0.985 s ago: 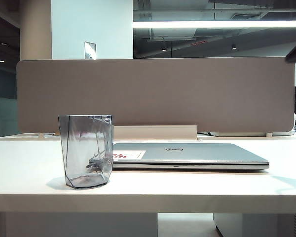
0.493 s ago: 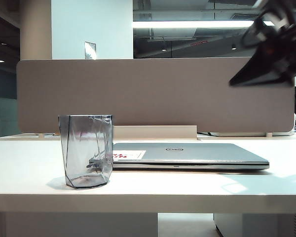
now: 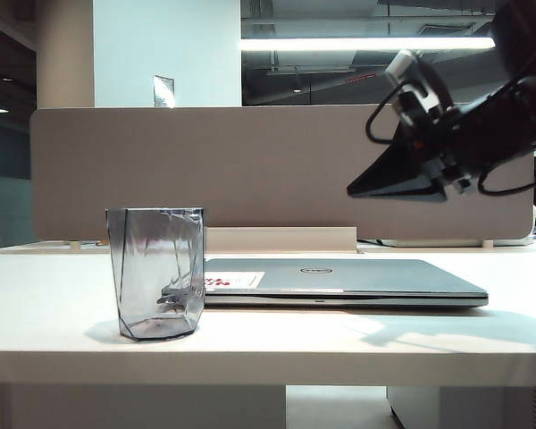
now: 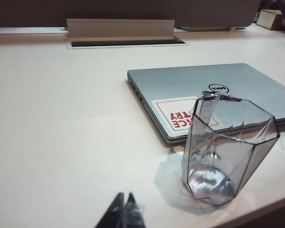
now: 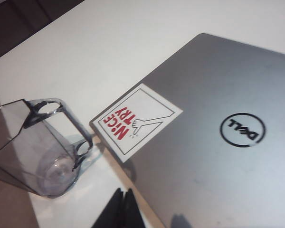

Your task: Pick up the water cup and place it on the right side of the laptop.

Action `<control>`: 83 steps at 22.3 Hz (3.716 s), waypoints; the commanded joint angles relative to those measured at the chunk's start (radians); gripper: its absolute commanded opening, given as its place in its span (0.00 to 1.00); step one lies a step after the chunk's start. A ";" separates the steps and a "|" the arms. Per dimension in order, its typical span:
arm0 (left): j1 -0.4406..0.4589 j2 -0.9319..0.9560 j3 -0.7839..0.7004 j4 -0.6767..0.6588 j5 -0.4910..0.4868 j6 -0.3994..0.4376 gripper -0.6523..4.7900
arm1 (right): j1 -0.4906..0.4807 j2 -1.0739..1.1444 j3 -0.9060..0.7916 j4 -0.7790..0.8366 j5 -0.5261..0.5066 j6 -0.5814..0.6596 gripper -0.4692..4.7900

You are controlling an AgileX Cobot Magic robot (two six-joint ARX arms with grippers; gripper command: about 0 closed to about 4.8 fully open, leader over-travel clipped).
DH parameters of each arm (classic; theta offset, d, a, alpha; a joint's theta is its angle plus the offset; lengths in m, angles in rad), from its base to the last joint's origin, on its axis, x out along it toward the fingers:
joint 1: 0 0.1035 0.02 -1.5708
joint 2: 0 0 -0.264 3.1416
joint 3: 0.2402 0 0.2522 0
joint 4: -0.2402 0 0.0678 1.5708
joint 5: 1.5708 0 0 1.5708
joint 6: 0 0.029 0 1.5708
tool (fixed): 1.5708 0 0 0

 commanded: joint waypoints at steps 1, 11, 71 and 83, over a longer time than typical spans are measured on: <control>-0.001 0.001 0.003 -0.008 0.006 0.001 0.11 | 0.025 0.075 0.062 0.021 -0.065 -0.023 0.08; -0.001 0.001 0.003 -0.008 0.003 0.001 0.11 | 0.185 0.282 0.193 0.033 -0.099 -0.160 0.10; -0.001 0.001 0.004 -0.008 0.003 0.001 0.11 | 0.317 0.576 0.341 0.377 -0.024 -0.101 0.35; -0.001 0.001 0.004 -0.008 0.003 0.001 0.11 | 0.323 0.576 0.341 0.375 -0.008 -0.101 0.12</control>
